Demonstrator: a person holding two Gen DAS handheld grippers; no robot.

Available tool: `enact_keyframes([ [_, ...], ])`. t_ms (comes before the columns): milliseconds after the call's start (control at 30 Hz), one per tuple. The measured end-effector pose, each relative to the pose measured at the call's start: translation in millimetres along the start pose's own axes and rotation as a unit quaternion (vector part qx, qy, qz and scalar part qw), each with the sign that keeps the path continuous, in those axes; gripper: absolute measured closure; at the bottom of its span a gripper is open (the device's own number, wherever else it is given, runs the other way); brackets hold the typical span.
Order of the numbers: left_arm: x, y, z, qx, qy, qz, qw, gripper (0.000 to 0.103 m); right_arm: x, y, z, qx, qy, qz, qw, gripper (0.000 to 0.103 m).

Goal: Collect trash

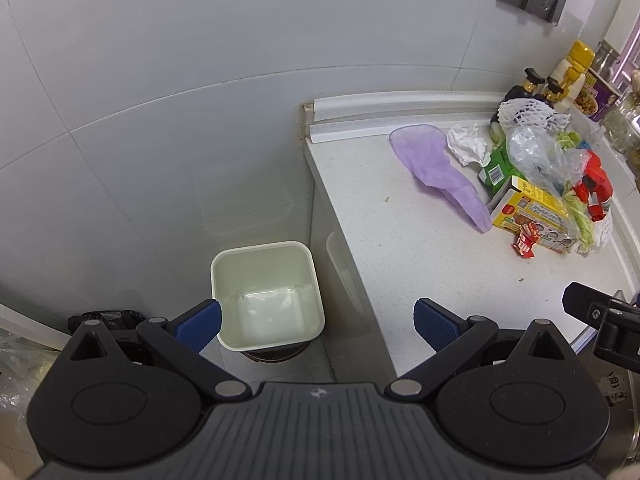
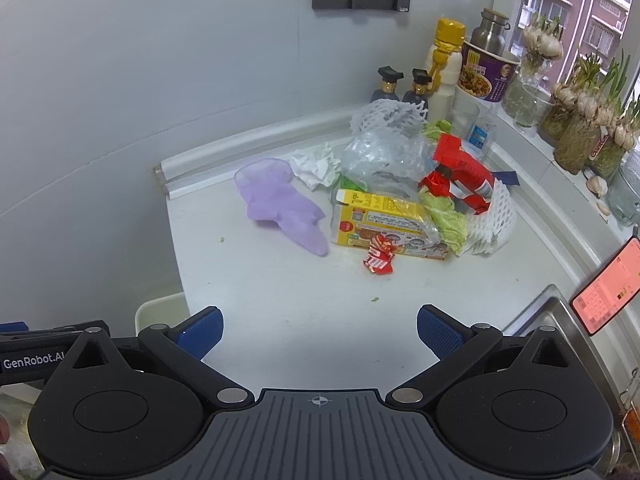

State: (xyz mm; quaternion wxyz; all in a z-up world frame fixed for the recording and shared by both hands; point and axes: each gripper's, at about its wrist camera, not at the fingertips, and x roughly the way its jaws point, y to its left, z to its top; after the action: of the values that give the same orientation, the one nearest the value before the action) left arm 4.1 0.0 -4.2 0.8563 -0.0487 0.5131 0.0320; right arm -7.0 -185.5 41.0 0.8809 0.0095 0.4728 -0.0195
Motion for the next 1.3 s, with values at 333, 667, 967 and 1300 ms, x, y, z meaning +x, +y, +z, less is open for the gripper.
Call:
enact_keyframes([
  [333, 0.9, 1.1, -0.7, 0.0, 0.0, 0.001, 1.0, 0.001, 1.6, 2.0, 0.3, 0.001, 0.003, 0.0, 1.0, 0.0],
  [667, 2.4, 1.4, 0.8, -0.003, 0.001, 0.001, 1.0, 0.001, 1.7, 3.1, 0.1, -0.001, 0.002, 0.002, 1.0, 0.0],
  [967, 2.5, 1.4, 0.6, -0.004, 0.002, 0.0, 1.0, 0.001, 1.7, 2.6, -0.1, -0.001, 0.002, 0.002, 1.0, 0.0],
  [1300, 3.1, 2.0, 0.6, -0.005, 0.003, 0.0, 1.0, 0.001, 3.0, 2.4, -0.7, -0.001, 0.003, 0.004, 1.0, 0.0],
])
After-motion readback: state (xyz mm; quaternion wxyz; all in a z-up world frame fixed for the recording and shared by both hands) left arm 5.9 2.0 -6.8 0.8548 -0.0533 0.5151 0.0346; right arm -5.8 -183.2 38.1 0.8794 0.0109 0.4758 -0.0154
